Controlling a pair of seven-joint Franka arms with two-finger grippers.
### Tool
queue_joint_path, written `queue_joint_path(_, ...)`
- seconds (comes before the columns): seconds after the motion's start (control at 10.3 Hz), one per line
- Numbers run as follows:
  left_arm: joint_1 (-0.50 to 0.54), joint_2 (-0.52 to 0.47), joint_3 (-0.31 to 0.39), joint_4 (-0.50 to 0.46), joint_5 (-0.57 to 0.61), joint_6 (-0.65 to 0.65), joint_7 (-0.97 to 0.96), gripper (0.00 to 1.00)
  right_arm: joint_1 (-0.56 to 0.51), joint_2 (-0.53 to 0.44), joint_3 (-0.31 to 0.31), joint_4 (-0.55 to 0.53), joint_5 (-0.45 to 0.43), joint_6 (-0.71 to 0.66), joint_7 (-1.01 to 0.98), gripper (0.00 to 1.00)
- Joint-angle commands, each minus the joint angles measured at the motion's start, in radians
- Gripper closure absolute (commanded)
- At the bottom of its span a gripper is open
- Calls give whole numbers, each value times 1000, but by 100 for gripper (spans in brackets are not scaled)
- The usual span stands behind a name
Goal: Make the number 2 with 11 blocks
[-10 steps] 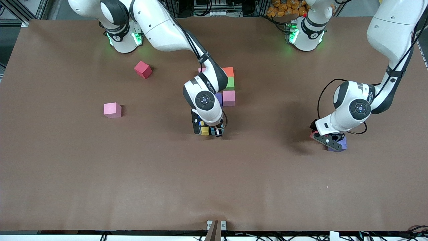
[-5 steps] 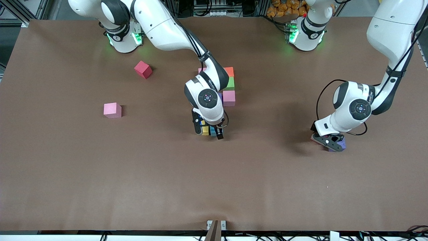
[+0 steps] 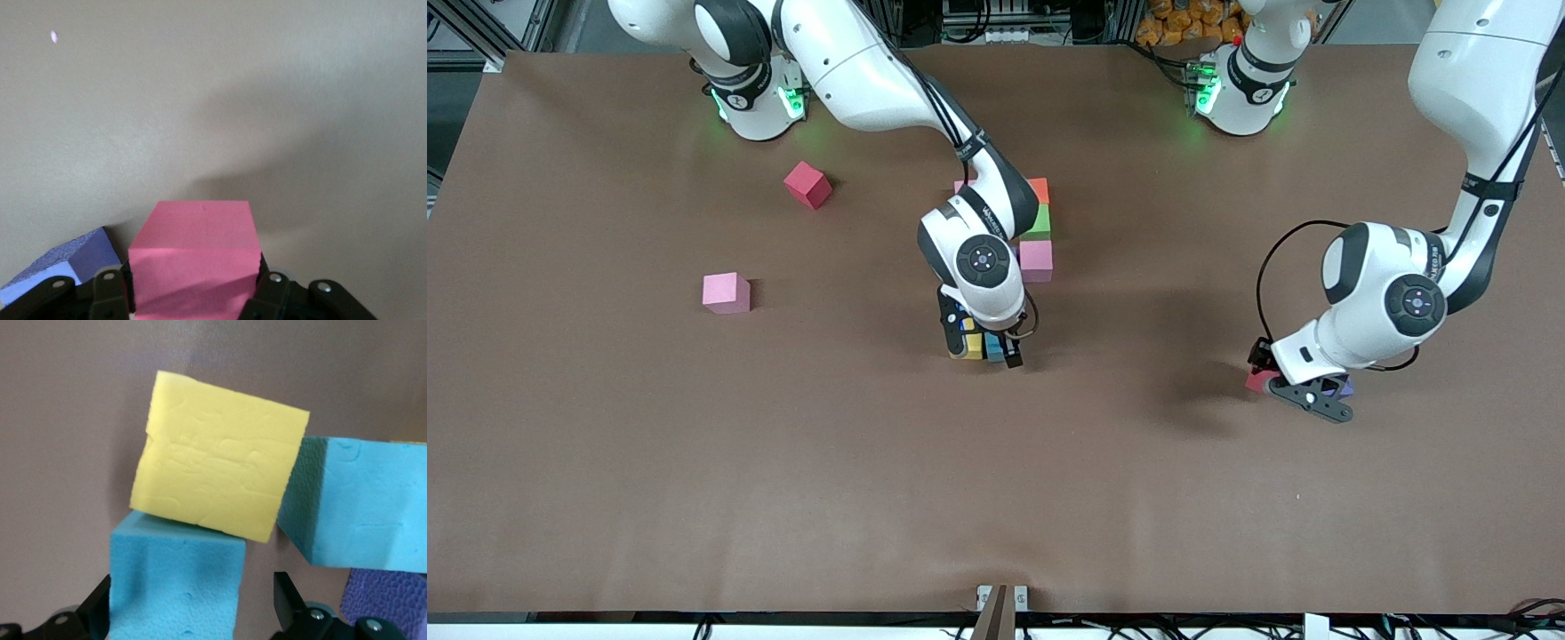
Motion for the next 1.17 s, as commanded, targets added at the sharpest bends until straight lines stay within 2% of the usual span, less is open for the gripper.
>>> queue_joint_path(0.0, -19, 11, -3, 38, -48, -22, -112, 66, -14, -32, -2, -3, -22, -44, 4, 0)
queue_joint_path(0.29, -111, 17, -2, 58, -59, -23, -418, 66, -32, -44, -11, 16, -21, -53, -32, 0)
queue_joint_path(0.68, -217, 46, -2, 87, -59, -22, -794, 66, -92, -45, 1, 115, -13, -168, -100, 0)
queue_joint_path(1.07, -320, 106, -2, 137, -55, -22, -1127, 67, -141, -82, -13, 117, -21, -311, -475, 0)
